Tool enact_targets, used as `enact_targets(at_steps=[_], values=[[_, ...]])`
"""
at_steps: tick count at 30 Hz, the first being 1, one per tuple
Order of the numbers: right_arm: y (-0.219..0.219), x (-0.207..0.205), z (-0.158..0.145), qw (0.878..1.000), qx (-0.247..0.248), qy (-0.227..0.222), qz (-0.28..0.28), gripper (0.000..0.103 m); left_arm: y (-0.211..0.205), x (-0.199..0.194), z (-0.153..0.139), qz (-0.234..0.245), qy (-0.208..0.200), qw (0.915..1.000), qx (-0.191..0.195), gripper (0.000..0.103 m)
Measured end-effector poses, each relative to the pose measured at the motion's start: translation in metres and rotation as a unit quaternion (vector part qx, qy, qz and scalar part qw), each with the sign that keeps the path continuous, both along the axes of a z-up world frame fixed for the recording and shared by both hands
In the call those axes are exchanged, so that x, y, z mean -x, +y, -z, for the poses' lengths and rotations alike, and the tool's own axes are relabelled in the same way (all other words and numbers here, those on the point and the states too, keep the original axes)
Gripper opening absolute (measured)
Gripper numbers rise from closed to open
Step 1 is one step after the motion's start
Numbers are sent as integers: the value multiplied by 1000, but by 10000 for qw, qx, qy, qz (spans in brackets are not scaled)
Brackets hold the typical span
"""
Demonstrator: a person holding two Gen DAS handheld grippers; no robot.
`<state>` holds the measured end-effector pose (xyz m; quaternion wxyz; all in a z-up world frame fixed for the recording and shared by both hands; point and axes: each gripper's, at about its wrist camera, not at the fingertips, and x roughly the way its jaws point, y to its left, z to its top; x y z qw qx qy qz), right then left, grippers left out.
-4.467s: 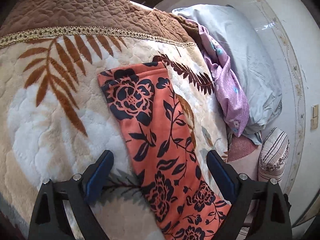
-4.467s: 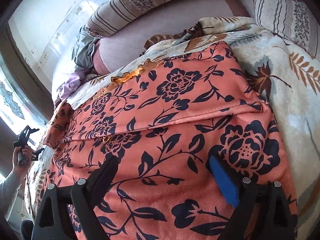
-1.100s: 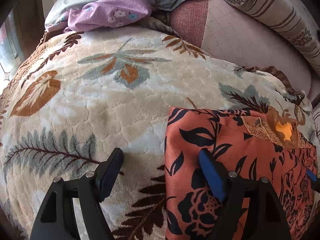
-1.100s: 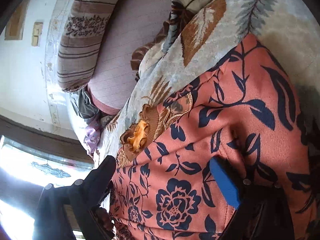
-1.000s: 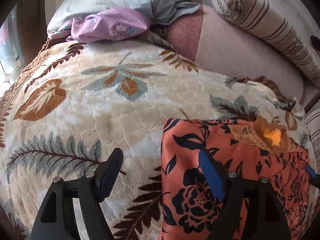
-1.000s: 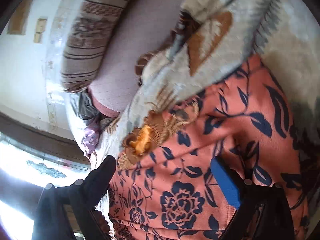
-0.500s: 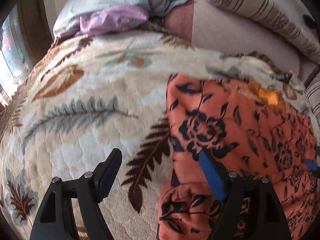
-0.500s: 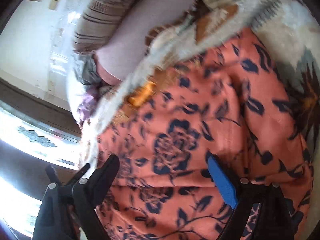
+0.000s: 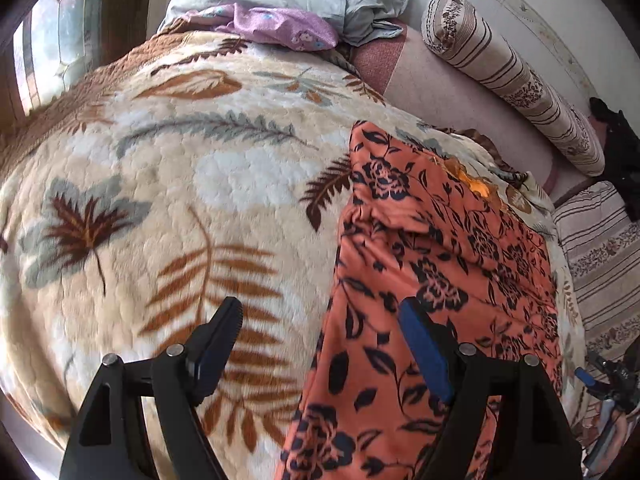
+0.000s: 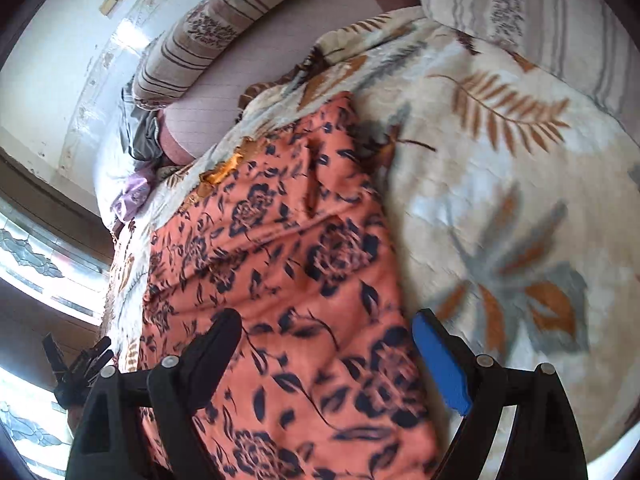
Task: Fold small clothes
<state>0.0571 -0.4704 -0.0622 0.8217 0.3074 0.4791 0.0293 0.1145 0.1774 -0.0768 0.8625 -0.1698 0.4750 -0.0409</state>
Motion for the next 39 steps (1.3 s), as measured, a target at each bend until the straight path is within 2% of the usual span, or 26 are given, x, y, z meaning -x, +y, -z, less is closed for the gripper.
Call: enact_targets(at_steps=[3, 8, 10, 14, 17, 23, 28, 30, 32, 36, 39], values=[[-9, 36, 9, 9995, -228, 199, 29, 90, 2, 33, 17, 96, 285, 9992, 249, 81], [-7, 72, 27, 9973, -523, 521, 30, 90, -10, 67, 42, 251, 633, 9974, 249, 81], [-2, 76, 29, 9971, -494, 569, -46, 90, -14, 75, 41, 278, 579, 9979, 39, 81], [4, 80, 37, 9952, -388, 870, -242, 90, -15, 83, 36, 213, 596, 9980, 7, 81], [5, 83, 30, 9970, -321, 681, -177, 90, -19, 92, 26, 304, 315, 9990, -63, 81], [5, 74, 17, 9981, -488, 378, -91, 90, -43, 93, 21, 595, 159, 9978, -239, 81], [17, 21, -1, 9950, -927, -102, -343, 90, -64, 88, 32, 750, 272, 9964, -296, 81], [18, -13, -7, 9929, -1074, -352, -368, 90, -70, 86, 35, 813, 269, 9957, -348, 81], [15, -52, -7, 9877, -1456, -479, -307, 90, -73, 83, 38, 842, 229, 9954, -405, 81], [12, -138, 10, 9736, -2217, -478, -270, 90, -73, 77, 41, 835, 153, 9957, -369, 81], [5, -193, 34, 9716, -2329, -381, -191, 90, -71, 71, 42, 780, 84, 9966, -265, 81]])
